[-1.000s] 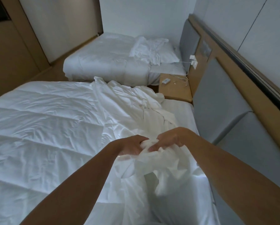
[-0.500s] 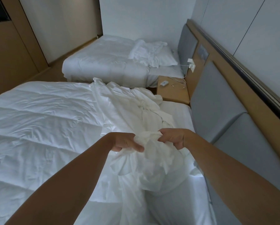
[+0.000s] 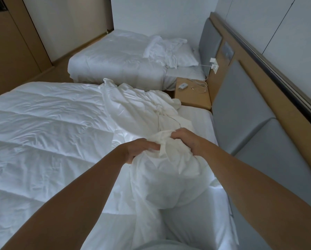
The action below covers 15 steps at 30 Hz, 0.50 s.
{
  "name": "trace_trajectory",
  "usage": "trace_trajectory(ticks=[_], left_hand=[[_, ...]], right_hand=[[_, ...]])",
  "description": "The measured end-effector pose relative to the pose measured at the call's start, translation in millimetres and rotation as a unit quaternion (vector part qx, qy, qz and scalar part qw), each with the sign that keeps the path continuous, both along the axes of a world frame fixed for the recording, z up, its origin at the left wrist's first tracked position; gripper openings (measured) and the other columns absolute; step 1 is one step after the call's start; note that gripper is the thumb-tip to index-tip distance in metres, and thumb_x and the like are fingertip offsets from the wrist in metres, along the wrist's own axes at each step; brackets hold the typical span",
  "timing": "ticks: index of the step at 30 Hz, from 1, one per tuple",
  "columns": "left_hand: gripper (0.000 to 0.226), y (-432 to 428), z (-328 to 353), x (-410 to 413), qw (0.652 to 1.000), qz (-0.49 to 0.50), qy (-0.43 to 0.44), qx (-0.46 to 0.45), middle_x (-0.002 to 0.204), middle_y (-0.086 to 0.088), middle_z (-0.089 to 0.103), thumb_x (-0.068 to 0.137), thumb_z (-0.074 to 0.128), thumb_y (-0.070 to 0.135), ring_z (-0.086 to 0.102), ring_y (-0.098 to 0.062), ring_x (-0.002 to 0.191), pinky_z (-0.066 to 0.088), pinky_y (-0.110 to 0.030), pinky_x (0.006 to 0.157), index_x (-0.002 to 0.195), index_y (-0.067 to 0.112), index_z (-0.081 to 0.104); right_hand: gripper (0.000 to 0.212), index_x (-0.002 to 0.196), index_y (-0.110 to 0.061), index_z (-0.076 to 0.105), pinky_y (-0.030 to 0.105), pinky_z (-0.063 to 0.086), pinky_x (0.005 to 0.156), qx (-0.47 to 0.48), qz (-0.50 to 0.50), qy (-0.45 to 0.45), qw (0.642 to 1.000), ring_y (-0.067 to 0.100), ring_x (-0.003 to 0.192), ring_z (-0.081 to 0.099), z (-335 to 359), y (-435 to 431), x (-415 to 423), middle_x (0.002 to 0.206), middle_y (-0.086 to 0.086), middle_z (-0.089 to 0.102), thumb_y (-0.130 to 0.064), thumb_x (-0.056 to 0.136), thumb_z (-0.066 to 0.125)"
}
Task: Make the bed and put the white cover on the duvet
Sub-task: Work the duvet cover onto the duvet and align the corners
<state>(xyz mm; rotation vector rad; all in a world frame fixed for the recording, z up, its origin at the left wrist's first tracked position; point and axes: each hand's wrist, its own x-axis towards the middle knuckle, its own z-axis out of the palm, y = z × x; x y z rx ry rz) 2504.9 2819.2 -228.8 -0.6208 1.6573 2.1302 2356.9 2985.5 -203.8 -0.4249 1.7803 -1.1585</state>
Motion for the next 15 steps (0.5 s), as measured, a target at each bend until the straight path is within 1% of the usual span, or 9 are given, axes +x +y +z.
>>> trace_trajectory(ticks=[2, 3, 5, 7, 8, 9, 10, 12, 15], left_hand=[[0.032, 1.0, 2.1, -4.2, 0.999, 0.027, 0.017, -0.044, 0.111, -0.019, 0.074, 0.087, 0.075, 0.019, 0.073, -0.035, 0.097, 0.058, -0.047, 0.09, 0.116, 0.006, 0.073], [0.03, 0.3, 2.7, -5.9, 0.998, 0.038, 0.024, -0.053, 0.108, -0.018, 0.075, 0.089, 0.073, 0.019, 0.073, -0.034, 0.094, 0.059, -0.046, 0.087, 0.116, 0.006, 0.073], [0.023, -3.8, 5.3, -6.2, 0.996, 0.065, 0.039, -0.056, 0.101, -0.015, 0.076, 0.092, 0.069, 0.02, 0.074, -0.03, 0.088, 0.06, -0.043, 0.082, 0.111, 0.007, 0.073], [0.022, -10.0, 4.9, -6.4, 0.993, 0.091, 0.049, -0.052, 0.096, -0.012, 0.076, 0.087, 0.072, 0.022, 0.074, -0.027, 0.085, 0.058, -0.047, 0.088, 0.105, 0.009, 0.074], [0.028, -11.9, 5.1, -5.8, 0.994, 0.091, 0.047, -0.046, 0.096, -0.012, 0.075, 0.08, 0.074, 0.024, 0.073, -0.026, 0.085, 0.057, -0.047, 0.089, 0.105, 0.01, 0.074], [0.036, -12.9, 5.4, -5.0, 0.995, 0.08, 0.042, -0.031, 0.096, -0.011, 0.075, 0.074, 0.073, 0.025, 0.073, -0.026, 0.085, 0.057, -0.044, 0.088, 0.107, 0.01, 0.074], [0.043, -12.2, 7.1, -4.1, 0.998, 0.059, 0.036, -0.006, 0.1, -0.011, 0.074, 0.07, 0.072, 0.025, 0.072, -0.026, 0.088, 0.057, -0.041, 0.086, 0.111, 0.01, 0.072], [0.052, -11.1, 9.0, -3.3, 0.998, 0.003, 0.043, 0.055, 0.108, -0.013, 0.073, 0.072, 0.072, 0.022, 0.071, -0.027, 0.096, 0.057, -0.038, 0.085, 0.121, 0.008, 0.068], [0.063, -8.7, 15.4, -5.8, 0.991, -0.039, 0.052, 0.114, 0.109, -0.014, 0.073, 0.063, 0.082, 0.018, 0.072, -0.027, 0.094, 0.06, -0.037, 0.079, 0.122, 0.006, 0.066]], right_hand=[[0.038, 0.096, -0.005, 0.076, 0.043, 0.053, 0.091, -0.032, -0.026, -0.026, 0.999, 0.03, 0.092, 0.069, 0.3, -0.8, 0.8, 0.101, 0.016, 0.073, -0.031, 0.068, 0.075], [0.052, 0.107, -0.004, 0.076, 0.045, 0.051, 0.101, -0.042, -0.032, -0.046, 0.998, 0.031, 0.103, 0.069, 1.1, -0.3, 0.4, 0.114, 0.018, 0.072, -0.035, 0.066, 0.08], [0.063, 0.117, -0.009, 0.073, 0.048, 0.048, 0.107, -0.038, -0.027, -0.101, 0.994, 0.032, 0.112, 0.068, 3.9, 4.9, -1.0, 0.121, 0.018, 0.071, -0.042, 0.066, 0.088], [0.051, 0.113, -0.012, 0.072, 0.045, 0.053, 0.099, -0.024, 0.015, -0.139, 0.99, 0.029, 0.102, 0.072, 12.7, 12.6, -2.7, 0.112, 0.014, 0.074, -0.04, 0.072, 0.084], [0.044, 0.111, -0.013, 0.071, 0.045, 0.054, 0.095, -0.009, 0.045, -0.135, 0.99, 0.029, 0.098, 0.072, 17.2, 15.2, -4.7, 0.109, 0.013, 0.075, -0.035, 0.075, 0.081], [0.043, 0.114, -0.012, 0.07, 0.047, 0.054, 0.097, 0.004, 0.084, -0.118, 0.99, 0.03, 0.101, 0.072, 20.0, 15.9, -7.6, 0.111, 0.013, 0.075, -0.031, 0.077, 0.082], [0.05, 0.119, -0.011, 0.068, 0.05, 0.052, 0.101, 0.018, 0.121, -0.091, 0.988, 0.033, 0.109, 0.07, 22.2, 14.1, -10.2, 0.117, 0.014, 0.073, -0.029, 0.075, 0.086], [0.062, 0.125, -0.01, 0.068, 0.054, 0.048, 0.107, 0.05, 0.154, -0.05, 0.985, 0.036, 0.117, 0.066, 25.8, 6.9, -12.9, 0.124, 0.016, 0.07, -0.028, 0.07, 0.091], [0.043, 0.118, -0.011, 0.072, 0.048, 0.053, 0.101, 0.077, 0.155, 0.001, 0.985, 0.033, 0.111, 0.069, 25.9, -0.8, -10.8, 0.117, 0.014, 0.073, -0.02, 0.078, 0.085]])
